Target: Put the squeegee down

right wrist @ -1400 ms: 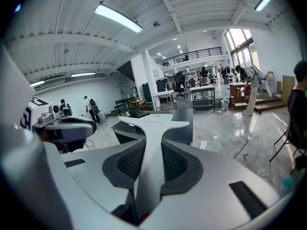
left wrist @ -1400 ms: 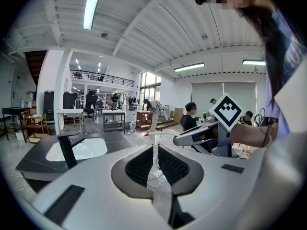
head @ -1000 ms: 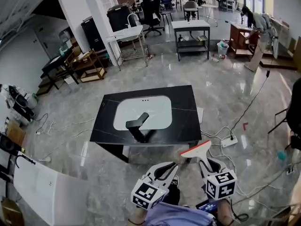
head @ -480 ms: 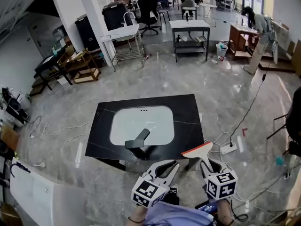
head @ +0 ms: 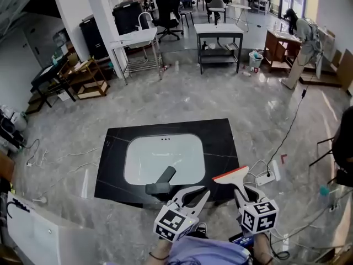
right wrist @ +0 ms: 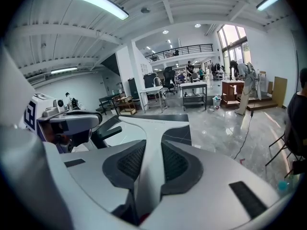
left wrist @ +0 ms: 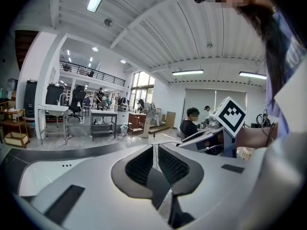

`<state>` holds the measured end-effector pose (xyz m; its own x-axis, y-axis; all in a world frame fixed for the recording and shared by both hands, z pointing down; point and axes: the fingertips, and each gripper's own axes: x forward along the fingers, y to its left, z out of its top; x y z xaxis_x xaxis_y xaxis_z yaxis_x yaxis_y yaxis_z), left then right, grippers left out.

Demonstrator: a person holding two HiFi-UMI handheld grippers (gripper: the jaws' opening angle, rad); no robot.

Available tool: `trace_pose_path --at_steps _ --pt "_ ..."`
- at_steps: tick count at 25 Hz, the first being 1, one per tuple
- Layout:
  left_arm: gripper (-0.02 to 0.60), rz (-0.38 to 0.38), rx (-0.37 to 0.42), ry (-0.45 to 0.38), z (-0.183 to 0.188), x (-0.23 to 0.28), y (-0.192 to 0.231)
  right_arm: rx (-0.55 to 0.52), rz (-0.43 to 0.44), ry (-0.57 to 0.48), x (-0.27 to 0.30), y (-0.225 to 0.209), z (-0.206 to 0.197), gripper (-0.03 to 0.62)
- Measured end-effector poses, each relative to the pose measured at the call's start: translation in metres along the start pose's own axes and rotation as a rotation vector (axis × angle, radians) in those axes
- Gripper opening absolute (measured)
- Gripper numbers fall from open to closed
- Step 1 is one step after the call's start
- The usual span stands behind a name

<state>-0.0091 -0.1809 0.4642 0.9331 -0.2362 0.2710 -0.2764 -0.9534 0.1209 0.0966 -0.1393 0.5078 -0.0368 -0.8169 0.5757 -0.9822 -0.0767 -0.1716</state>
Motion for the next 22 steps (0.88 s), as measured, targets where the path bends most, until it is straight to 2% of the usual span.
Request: trace_pose_path --at_steps 14,22 --pt "0.043 -0.039 -0.044 0.012 -0.001 0.031 0.026 0.001 -0.032 0.035 0.031 -0.023 0.020 0.095" --pt "0.043 0.041 -0.083 0.013 0.004 0.058 0.052 -0.062 0.037 0.051 0.070 -0.047 0.051 0.095"
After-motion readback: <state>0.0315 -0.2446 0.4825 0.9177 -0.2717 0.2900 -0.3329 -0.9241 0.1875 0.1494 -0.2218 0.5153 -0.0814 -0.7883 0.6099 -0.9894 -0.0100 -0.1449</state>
